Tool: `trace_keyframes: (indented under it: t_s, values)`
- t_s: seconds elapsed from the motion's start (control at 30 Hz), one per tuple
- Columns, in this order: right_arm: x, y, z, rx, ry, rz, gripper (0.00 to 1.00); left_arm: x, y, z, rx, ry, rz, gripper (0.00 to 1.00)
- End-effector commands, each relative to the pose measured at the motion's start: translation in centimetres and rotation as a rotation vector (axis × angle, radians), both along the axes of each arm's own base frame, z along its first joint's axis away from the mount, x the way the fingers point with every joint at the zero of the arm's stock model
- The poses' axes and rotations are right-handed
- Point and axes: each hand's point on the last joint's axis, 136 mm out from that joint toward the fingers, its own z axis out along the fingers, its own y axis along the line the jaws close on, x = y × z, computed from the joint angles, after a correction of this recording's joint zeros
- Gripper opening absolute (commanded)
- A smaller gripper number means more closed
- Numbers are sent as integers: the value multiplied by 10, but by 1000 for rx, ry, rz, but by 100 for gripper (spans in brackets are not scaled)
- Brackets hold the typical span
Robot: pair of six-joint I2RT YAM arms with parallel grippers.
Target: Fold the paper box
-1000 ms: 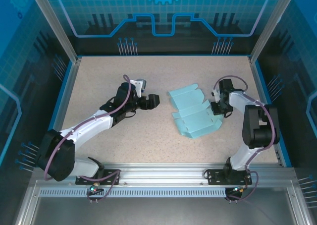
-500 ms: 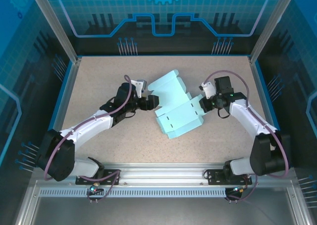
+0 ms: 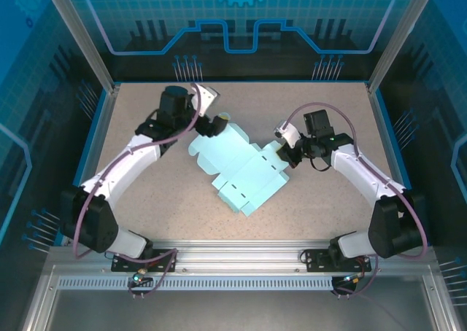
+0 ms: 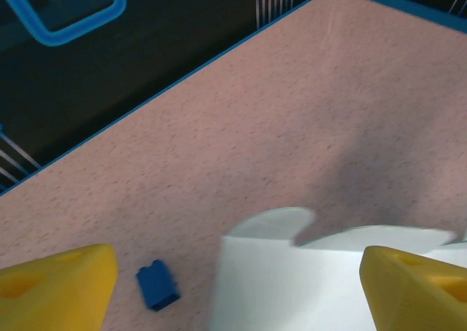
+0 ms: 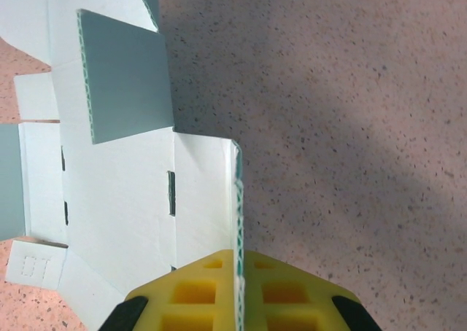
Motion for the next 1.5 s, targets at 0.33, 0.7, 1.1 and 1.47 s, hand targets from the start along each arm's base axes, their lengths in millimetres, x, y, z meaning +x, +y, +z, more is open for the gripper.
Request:
trace_keyframes:
  t_s: [0.33,0.7,1.1,1.47]
  values:
    - [7,10,33,89,-87,123,0,-31,-7,-44,-141,372,-299,67]
    - [52,-18,47,65,0,-171,33,-27,-13,-20,-323,387,-233,10]
    - [21,-34,-14,356,279,-542,74,-54,-4,-43,-657,545,10,1]
    - [20,-9,-87,410,418,-567,75,-59,0,-47,-700,563,50,0]
